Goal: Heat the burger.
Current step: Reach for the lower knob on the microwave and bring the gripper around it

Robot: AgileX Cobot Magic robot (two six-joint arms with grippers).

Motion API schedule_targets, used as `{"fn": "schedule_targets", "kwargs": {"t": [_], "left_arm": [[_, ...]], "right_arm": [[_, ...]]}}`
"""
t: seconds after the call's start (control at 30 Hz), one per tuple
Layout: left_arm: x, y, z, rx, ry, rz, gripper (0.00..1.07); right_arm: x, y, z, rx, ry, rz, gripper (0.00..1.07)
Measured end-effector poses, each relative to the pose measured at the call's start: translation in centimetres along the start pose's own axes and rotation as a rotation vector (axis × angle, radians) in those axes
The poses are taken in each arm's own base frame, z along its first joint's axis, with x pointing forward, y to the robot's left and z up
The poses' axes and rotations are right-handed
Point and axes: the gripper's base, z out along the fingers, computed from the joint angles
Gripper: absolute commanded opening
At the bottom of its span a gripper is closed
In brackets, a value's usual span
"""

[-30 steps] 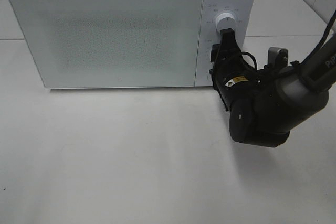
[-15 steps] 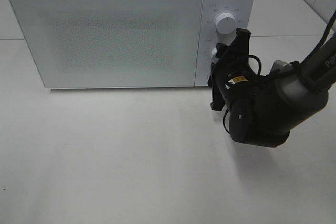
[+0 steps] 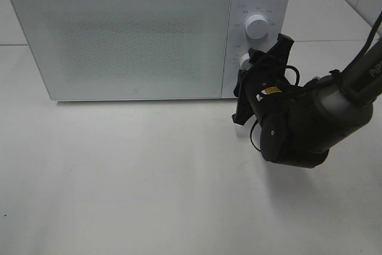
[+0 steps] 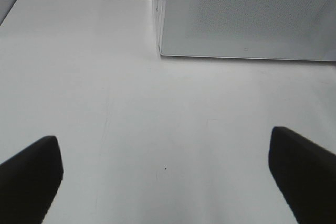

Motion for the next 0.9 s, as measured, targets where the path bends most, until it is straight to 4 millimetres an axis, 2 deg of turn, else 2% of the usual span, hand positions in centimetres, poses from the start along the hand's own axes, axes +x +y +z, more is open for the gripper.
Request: {"fn": "schedule_targets", "kwargs": {"t": [0.23, 0.37, 0.6, 0.8, 0.9], "left_arm": [[0.00, 0.00, 0.00, 0.000, 0.000, 0.000, 1.00], [0.00, 0.00, 0.00, 0.000, 0.000, 0.000, 1.00], [0.00, 0.00, 0.00, 0.000, 0.000, 0.000, 1.00], [0.00, 0.00, 0.00, 0.000, 0.000, 0.000, 1.00], [0.00, 0.00, 0.00, 0.000, 0.000, 0.000, 1.00]], "right_arm": [[0.00, 0.00, 0.00, 0.000, 0.000, -0.008, 0.08], [0.00, 0.00, 0.00, 0.000, 0.000, -0.019, 0.13], [0.00, 0.00, 0.00, 0.000, 0.000, -0.047, 0.34], [-0.01, 0.00, 0.00, 0.000, -0.001, -0.064, 0.43], [-0.02, 0.00, 0.00, 0.000, -0.002, -0.096, 0.57]]}}
